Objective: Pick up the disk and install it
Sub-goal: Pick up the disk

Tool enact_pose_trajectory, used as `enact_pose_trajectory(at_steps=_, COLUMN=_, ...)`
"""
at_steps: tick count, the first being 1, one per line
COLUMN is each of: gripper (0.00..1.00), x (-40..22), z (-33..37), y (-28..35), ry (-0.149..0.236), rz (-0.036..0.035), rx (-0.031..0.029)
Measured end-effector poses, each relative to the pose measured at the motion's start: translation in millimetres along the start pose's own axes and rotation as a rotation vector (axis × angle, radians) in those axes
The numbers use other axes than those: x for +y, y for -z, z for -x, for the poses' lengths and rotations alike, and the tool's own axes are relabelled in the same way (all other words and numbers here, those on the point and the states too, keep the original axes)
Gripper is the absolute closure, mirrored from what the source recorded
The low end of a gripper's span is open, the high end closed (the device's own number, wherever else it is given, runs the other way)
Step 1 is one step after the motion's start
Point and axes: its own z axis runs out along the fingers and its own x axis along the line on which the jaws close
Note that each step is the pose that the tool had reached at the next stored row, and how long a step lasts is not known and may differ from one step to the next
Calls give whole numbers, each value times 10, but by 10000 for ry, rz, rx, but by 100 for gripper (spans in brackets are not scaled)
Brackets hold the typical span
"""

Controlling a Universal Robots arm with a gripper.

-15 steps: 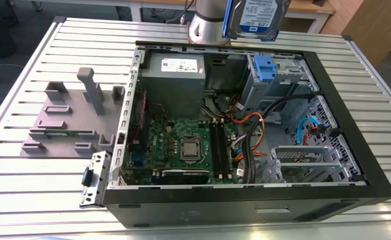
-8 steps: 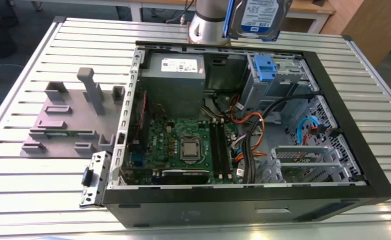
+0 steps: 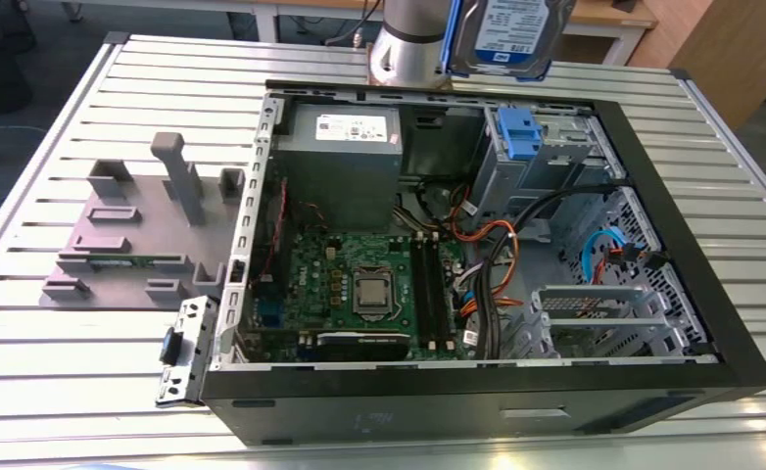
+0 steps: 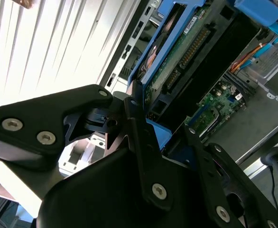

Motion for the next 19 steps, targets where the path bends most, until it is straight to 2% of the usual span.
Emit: enact_pose_trajectory(at_steps=19, gripper=63, x=-96, z=2, y=3, ry=0, rz=0, rx=0)
